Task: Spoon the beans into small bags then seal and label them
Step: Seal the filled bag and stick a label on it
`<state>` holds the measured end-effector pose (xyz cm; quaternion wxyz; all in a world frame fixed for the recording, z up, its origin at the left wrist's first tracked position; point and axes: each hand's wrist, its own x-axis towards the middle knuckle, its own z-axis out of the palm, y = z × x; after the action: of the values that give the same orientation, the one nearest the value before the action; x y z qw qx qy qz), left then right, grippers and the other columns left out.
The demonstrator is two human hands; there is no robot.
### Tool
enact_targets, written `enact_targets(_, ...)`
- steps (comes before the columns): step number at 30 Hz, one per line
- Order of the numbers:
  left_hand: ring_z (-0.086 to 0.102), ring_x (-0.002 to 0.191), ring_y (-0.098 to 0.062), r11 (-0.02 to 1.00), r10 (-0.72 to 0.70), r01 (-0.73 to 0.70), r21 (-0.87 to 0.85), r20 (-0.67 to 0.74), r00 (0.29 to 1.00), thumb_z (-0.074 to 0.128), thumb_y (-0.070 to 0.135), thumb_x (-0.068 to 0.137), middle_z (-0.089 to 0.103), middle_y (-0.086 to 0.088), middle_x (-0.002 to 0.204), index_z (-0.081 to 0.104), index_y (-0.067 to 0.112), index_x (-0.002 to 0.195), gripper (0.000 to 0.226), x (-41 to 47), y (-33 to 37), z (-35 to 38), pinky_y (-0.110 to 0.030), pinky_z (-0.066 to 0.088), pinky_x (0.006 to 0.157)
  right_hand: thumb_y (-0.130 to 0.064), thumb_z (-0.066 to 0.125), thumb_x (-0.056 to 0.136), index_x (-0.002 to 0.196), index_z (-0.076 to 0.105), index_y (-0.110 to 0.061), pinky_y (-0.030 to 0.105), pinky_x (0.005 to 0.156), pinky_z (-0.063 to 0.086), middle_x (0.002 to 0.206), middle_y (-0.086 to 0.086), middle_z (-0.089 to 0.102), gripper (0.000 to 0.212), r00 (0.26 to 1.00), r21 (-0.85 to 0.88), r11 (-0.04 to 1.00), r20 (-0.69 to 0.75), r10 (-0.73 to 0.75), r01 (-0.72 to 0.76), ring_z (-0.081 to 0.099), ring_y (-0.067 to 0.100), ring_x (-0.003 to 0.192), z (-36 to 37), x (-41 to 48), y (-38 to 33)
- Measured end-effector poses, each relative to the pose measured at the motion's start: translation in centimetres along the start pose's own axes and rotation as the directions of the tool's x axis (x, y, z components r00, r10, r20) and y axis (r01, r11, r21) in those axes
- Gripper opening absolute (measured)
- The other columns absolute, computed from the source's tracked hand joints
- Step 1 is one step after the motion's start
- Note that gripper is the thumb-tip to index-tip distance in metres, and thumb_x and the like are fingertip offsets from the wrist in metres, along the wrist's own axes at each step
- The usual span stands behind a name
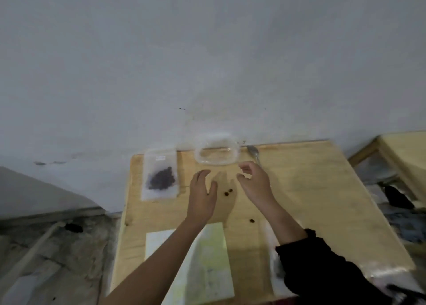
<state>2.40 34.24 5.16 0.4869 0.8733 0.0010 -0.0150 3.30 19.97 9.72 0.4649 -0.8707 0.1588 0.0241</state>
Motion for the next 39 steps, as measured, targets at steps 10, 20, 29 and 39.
enact_targets(10,0.031,0.137,-0.019,0.997,-0.077,0.065,0.044,0.399,0.914,0.039,0.033,0.099,0.032,-0.005,0.149,0.028,0.011,0.145,0.052,-10.6,0.9,13.2,-0.029,0.025,0.114,-0.013,0.056,0.090,0.117,0.056,-0.002,0.029,0.087,0.040,0.117,0.014,0.059,0.029,0.895,-0.111,0.895,-0.171,0.412,-0.433,0.054,0.027,0.109,-9.0,-9.9,16.5)
enact_targets(20,0.004,0.146,-0.015,0.998,-0.058,0.038,0.059,0.390,0.919,0.037,0.021,0.100,0.008,-0.002,0.158,0.012,0.008,0.149,0.057,-12.1,2.2,15.3,-0.018,0.003,0.112,-0.006,0.061,0.085,0.106,0.059,-0.008,0.022,0.077,0.041,0.104,0.008,0.060,0.022,0.902,-0.022,0.921,-0.214,0.376,-0.389,0.057,0.022,0.097,-8.2,-10.5,17.8)
enact_targets(29,0.060,0.086,-0.012,0.904,-0.071,0.135,-0.406,0.169,0.983,0.059,0.012,0.090,0.053,0.003,0.122,0.051,0.019,0.123,0.034,-8.4,3.8,10.2,-0.020,0.050,0.076,-0.010,0.063,0.086,0.094,0.059,-0.021,0.037,0.073,0.056,0.092,0.001,0.062,0.015,0.909,0.280,0.926,-0.257,0.328,-0.254,0.063,0.021,0.084,-7.4,-8.5,12.2)
enact_targets(39,0.062,0.100,-0.023,0.766,-0.292,0.335,-0.548,0.166,0.942,0.063,0.004,0.087,0.062,-0.005,0.116,0.063,0.020,0.105,0.024,-6.2,-3.9,-3.1,-0.021,0.053,0.065,-0.009,0.060,0.089,0.094,0.060,-0.008,0.035,0.079,0.054,0.096,0.008,0.063,0.006,0.861,0.173,0.876,0.343,0.375,-0.451,0.062,0.022,0.087,2.6,-10.0,7.4)
